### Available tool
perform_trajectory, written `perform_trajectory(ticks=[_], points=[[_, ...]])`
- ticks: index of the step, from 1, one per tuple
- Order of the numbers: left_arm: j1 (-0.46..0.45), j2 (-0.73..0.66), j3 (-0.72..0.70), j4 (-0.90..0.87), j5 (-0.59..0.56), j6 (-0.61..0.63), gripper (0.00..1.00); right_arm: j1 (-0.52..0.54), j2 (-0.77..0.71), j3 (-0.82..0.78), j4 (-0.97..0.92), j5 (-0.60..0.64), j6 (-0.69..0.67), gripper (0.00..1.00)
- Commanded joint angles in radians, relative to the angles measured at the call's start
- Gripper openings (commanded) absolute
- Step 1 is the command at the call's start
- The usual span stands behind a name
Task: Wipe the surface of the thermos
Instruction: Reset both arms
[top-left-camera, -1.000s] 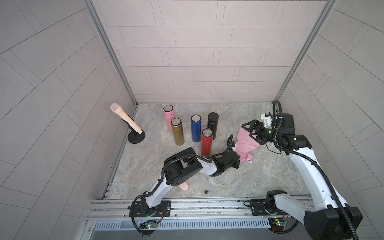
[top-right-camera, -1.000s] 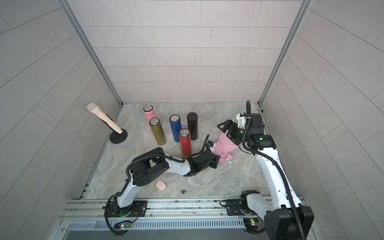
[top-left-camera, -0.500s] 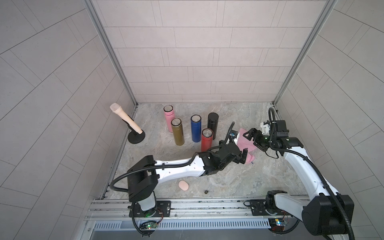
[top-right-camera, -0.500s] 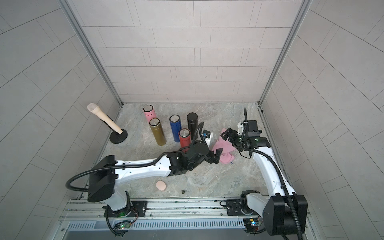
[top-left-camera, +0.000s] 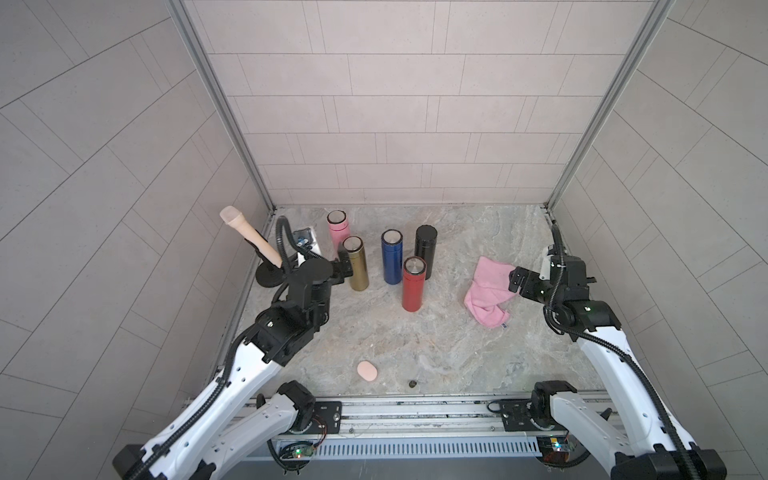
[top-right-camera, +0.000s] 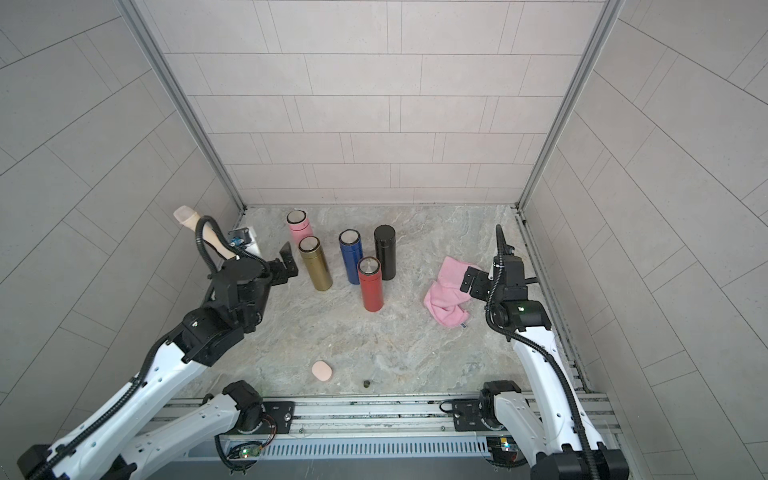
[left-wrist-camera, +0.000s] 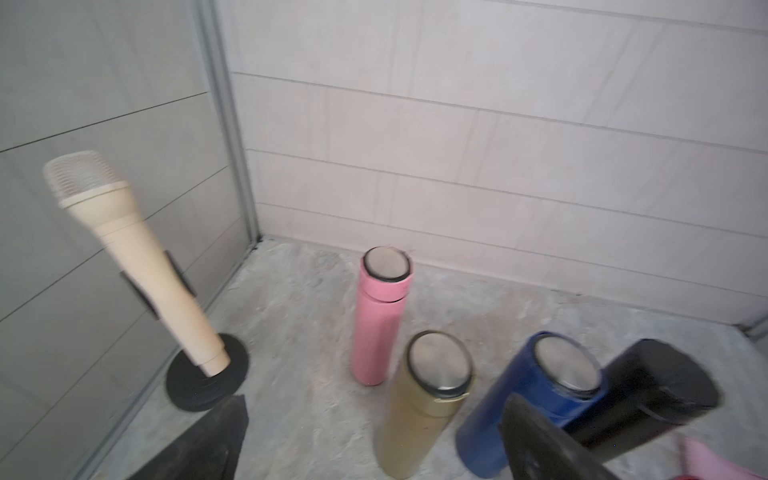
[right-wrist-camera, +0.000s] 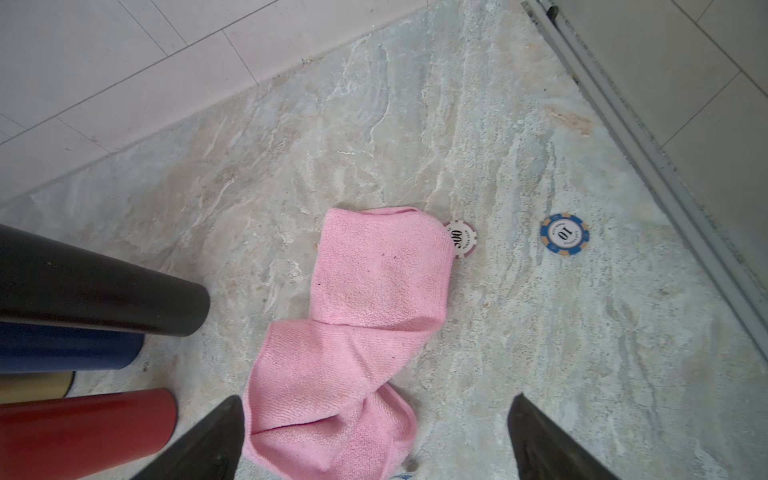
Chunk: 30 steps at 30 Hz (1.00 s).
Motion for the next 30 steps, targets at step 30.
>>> perform_trajectory(ticks=[30], points=[[0.503, 0.831, -0.506, 1.312, 0.326, 0.183, 1.0, 0.072, 0.667, -0.451, 1.527, 0.361, -0.38, 1.0]])
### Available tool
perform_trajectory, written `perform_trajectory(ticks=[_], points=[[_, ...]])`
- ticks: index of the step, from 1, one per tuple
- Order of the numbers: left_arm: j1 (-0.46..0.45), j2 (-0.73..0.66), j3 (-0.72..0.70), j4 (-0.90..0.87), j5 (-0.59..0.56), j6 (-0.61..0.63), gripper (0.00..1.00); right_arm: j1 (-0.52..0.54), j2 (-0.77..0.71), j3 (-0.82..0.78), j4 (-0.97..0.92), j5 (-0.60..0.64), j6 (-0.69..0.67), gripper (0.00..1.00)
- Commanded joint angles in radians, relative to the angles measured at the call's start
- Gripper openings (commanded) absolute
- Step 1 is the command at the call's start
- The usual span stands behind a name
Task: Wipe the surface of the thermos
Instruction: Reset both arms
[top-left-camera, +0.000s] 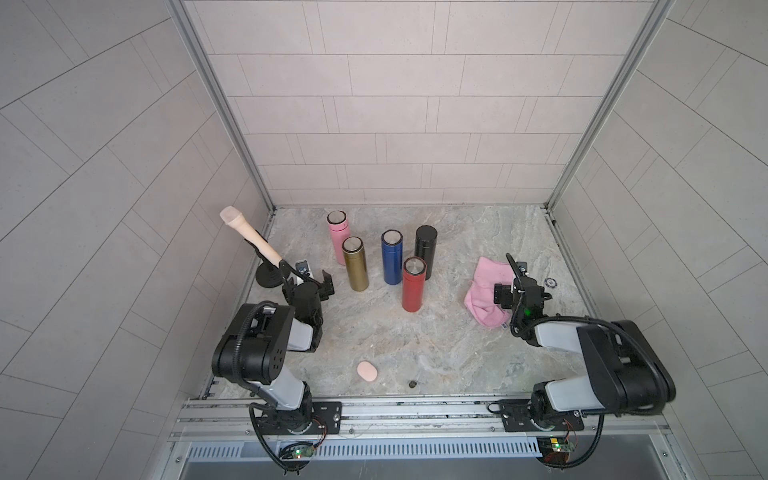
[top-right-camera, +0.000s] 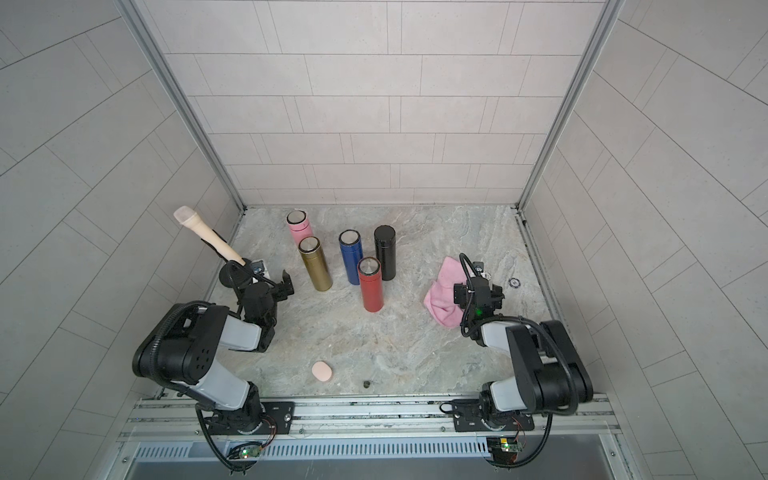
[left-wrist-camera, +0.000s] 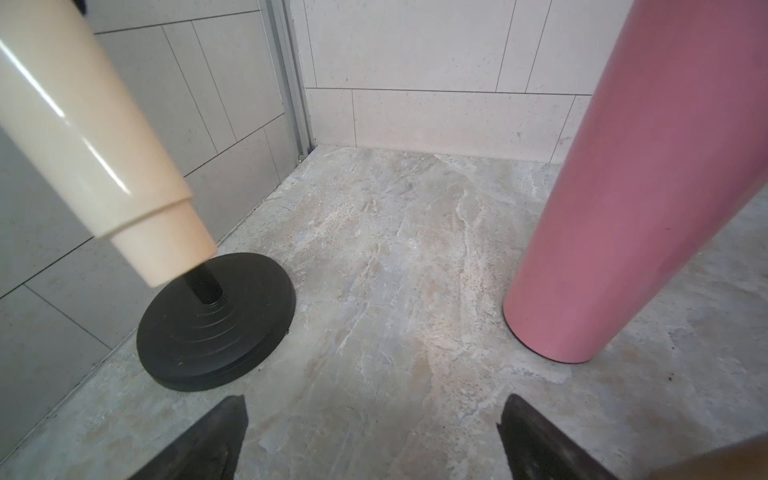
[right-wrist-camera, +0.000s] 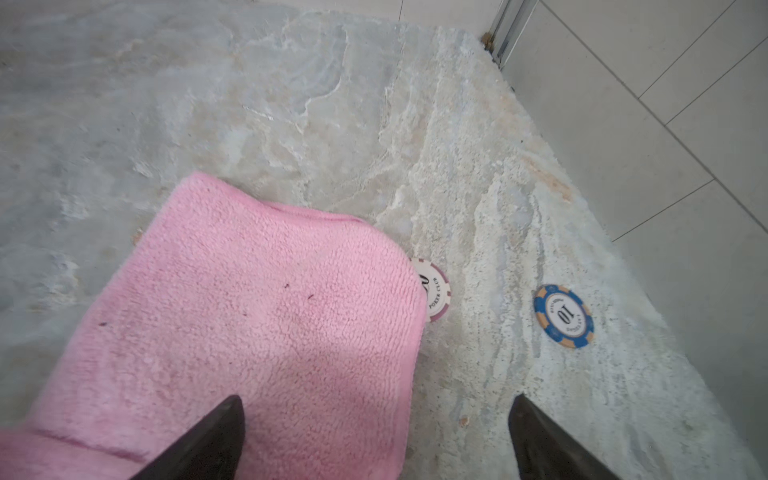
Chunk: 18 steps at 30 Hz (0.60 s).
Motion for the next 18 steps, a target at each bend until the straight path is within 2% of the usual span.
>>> perform_trajectory(ticks=[1, 2, 5, 6, 8, 10, 11, 12, 15, 16, 18], points=[[0.005, -0.01, 0.044, -0.063, -0.038, -0.011, 1.0, -0.008, 0.037, 0.045, 0.172, 0.043, -0.034, 1.0], [0.006, -0.011, 0.057, -0.092, -0.039, -0.015, 1.0, -0.007, -0.005, 0.096, 0.006, 0.063, 0.011, 1.0], [0.006, -0.008, 0.111, -0.195, -0.045, -0.016, 1.0, 0.002, 0.039, 0.05, 0.185, 0.053, -0.046, 1.0], [0.005, -0.007, 0.112, -0.192, -0.04, -0.013, 1.0, 0.002, 0.033, 0.058, 0.159, 0.055, -0.041, 1.0], [0.006, -0.003, 0.111, -0.186, -0.041, -0.011, 1.0, 0.001, -0.013, 0.106, -0.011, 0.067, 0.007, 1.0], [0.005, -0.004, 0.11, -0.184, -0.04, -0.011, 1.0, 0.005, 0.018, 0.079, 0.093, 0.064, -0.03, 1.0], [0.005, -0.003, 0.109, -0.182, -0.04, -0.012, 1.0, 0.006, 0.015, 0.085, 0.082, 0.065, -0.025, 1.0], [0.005, -0.005, 0.11, -0.186, -0.04, -0.011, 1.0, 0.006, 0.004, 0.115, -0.01, 0.07, -0.003, 1.0], [0.004, -0.005, 0.11, -0.183, -0.039, -0.011, 1.0, 0.005, 0.034, 0.123, 0.017, 0.07, -0.017, 1.0], [0.003, -0.006, 0.109, -0.182, -0.04, -0.009, 1.0, 0.003, 0.02, 0.128, -0.018, 0.067, -0.002, 1.0], [0.003, -0.007, 0.108, -0.182, -0.04, -0.009, 1.0, 0.009, -0.002, 0.096, 0.028, 0.062, -0.02, 1.0]])
